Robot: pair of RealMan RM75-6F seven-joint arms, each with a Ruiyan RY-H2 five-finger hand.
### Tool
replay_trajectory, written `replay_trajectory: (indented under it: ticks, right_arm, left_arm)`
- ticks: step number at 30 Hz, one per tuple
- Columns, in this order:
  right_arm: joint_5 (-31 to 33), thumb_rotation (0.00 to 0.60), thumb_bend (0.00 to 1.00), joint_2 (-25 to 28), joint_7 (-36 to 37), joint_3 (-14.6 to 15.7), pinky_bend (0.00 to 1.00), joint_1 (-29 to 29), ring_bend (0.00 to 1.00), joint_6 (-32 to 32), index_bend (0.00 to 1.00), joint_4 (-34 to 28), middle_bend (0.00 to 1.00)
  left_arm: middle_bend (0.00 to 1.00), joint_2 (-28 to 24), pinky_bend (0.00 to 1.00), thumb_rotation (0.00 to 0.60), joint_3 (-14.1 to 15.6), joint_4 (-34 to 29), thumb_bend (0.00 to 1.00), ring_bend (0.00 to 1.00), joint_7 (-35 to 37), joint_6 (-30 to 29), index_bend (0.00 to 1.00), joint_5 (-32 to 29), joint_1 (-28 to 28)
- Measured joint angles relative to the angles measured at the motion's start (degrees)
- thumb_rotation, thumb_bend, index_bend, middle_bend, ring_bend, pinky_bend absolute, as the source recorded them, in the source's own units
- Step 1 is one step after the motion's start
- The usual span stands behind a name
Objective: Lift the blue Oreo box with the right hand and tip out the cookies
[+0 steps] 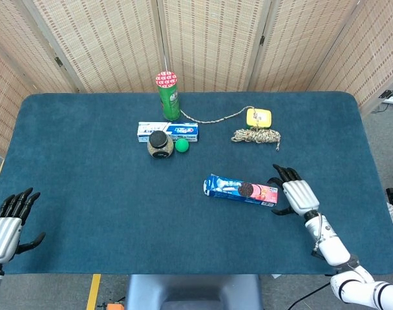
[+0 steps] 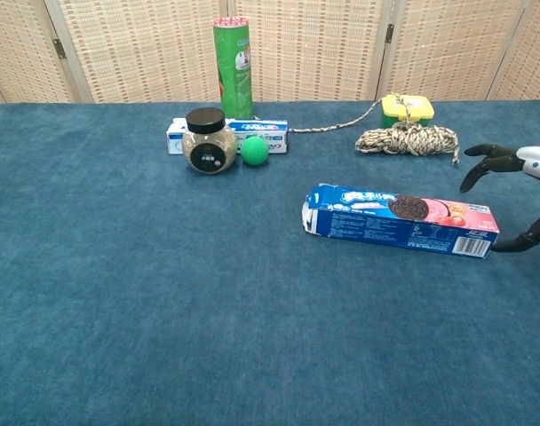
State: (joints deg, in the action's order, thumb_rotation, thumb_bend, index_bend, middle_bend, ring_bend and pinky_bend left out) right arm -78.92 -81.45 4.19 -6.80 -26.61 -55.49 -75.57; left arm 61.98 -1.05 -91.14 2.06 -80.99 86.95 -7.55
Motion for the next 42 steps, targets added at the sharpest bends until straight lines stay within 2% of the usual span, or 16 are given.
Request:
replay_trajectory:
  ticks: [16,27,35,42]
  right_arm:
    - [4.96,0.6,0.14,-3.96,-0.53,-1.87,0.0,-3.26,0.06,4.13,0.41,5.59,0.02]
    - [4.27,0.6,0.14,-3.7,-0.04,-1.52,0.0,-3.15,0.09,2.21,0.52,5.9,0.08]
    - [0.75,0.6,0.14,1.7,1.26,-0.54,0.0,-4.37,0.1,3.27,0.55,3.21,0.09]
    - [-4.45,0.6,0.14,10.7,9.78,1.25,0.0,-7.03,0.09,7.31,0.55,-0.09,0.09]
  left_arm:
    - [0.02,-0.54,0.01,0.6,0.58,0.7,0.3,0.0,2.09,0.43,0.0,1.24,-0.59]
    - [0.02,-0.61,0.01,0.6,0.81,0.71,0.3,0.0,2.24,0.08,0.0,1.46,-0.44]
    - [0.02,-0.92,0.01,0.6,1.18,0.73,0.3,0.0,2.74,0.76,0.0,1.7,-0.73]
    - [0.02,-0.82,0.01,0.6,1.11,0.78,0.3,0.0,1.97,2.31,0.0,0.62,-1.23]
